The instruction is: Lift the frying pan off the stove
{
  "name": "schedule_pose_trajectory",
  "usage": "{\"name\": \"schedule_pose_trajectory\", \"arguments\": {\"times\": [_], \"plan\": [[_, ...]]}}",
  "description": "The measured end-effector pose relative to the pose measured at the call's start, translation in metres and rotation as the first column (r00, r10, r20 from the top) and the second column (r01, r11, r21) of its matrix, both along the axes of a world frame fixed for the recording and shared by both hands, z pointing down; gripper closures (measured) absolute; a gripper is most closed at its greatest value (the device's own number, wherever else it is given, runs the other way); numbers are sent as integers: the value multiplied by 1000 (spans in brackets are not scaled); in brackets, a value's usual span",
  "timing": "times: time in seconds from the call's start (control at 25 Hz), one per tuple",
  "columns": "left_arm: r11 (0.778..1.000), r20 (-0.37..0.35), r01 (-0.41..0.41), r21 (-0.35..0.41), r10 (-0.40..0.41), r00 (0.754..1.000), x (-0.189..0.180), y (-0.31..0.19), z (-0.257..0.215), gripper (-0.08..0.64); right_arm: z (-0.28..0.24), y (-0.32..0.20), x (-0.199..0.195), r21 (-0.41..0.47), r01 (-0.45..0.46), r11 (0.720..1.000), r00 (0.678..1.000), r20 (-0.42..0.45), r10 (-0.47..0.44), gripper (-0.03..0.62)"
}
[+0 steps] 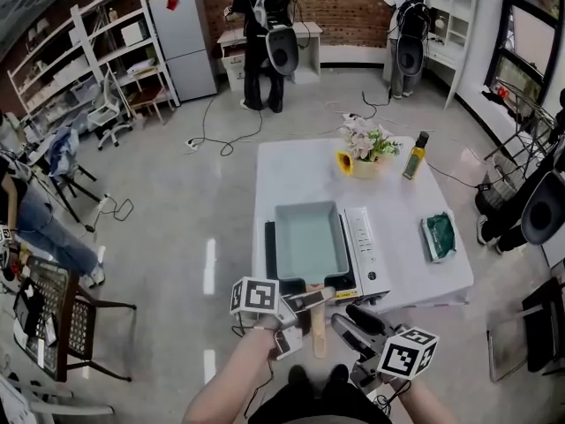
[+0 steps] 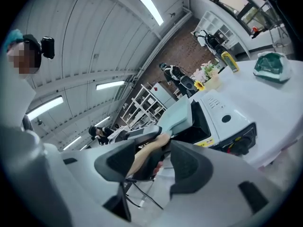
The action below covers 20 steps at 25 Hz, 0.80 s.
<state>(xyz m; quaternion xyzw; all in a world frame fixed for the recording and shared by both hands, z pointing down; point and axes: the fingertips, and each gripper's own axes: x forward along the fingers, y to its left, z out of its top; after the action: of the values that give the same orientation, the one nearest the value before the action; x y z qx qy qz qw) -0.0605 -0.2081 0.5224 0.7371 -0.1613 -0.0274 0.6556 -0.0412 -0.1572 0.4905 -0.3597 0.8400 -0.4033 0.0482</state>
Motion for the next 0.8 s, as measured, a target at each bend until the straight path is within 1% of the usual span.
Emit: {"name": "schedule_pose_trajectory", "arguments": {"times": [0.12, 0.32, 0.52, 0.8], "plan": [[1000, -1, -6, -21, 6, 1000, 1, -3, 2, 339, -1, -1, -7, -16, 35, 999, 999, 31, -35, 359], [998, -23, -1, -59, 0, 1000, 1, -4, 3, 367, -1, 3, -20, -60, 110, 992, 991, 82, -105, 359], [998, -25, 3, -64, -4, 1000, 2, -5, 3, 371, 2, 1, -29, -121, 170, 978, 977, 148, -151, 358], [997, -36, 17, -71, -19, 999, 2, -5, 4, 374, 7, -5, -42, -178, 252, 951, 955, 204, -215, 357]]}}
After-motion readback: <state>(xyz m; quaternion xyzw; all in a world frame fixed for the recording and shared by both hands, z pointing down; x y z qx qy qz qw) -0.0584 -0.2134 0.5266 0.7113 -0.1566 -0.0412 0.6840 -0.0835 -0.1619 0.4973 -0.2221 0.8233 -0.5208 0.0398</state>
